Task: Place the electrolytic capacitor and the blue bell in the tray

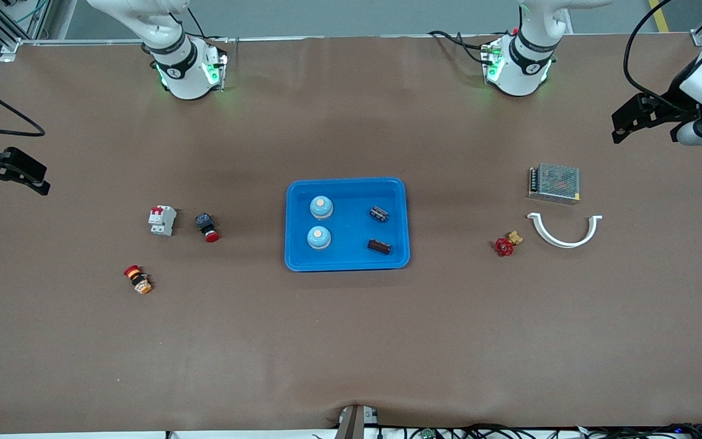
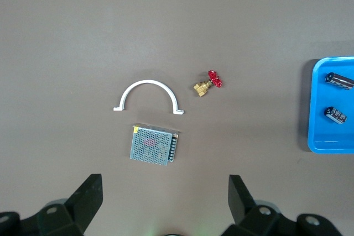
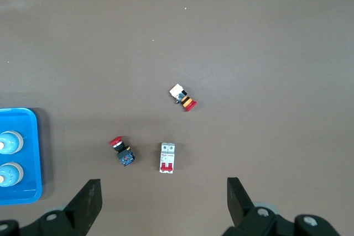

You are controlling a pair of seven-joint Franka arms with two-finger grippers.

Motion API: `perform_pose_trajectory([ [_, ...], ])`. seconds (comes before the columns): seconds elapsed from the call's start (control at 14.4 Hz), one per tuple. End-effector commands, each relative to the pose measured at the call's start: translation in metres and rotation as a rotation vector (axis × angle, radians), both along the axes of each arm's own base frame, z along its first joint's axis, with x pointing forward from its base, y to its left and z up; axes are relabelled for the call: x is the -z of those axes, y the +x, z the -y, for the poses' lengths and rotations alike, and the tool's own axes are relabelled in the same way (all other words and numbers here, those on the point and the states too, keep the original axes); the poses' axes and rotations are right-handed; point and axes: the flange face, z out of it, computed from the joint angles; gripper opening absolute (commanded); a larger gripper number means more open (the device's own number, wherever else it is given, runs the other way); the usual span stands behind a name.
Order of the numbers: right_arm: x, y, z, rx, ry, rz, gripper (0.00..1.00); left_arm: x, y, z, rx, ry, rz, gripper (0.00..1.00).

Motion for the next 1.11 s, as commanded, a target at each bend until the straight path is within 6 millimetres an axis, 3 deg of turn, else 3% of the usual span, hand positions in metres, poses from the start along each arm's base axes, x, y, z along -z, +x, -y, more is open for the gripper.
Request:
perform_pose_trajectory([
  [0.0, -0.001, 0.004, 0.001, 0.015, 0.018, 0.002, 1.00, -0.003, 0.003, 0.001, 0.023, -0.010, -0.016, 1.00],
  [0.62, -0.005, 0.016, -0.004, 0.001, 0.009, 0.086, 1.00, -0.003, 0.002, 0.002, 0.026, -0.014, -0.019, 1.00],
  [1.04, 0.009, 0.025, 0.024, 0.012, 0.000, 0.091, 1.00, -0.002, 0.002, 0.004, 0.028, -0.014, -0.020, 1.00],
])
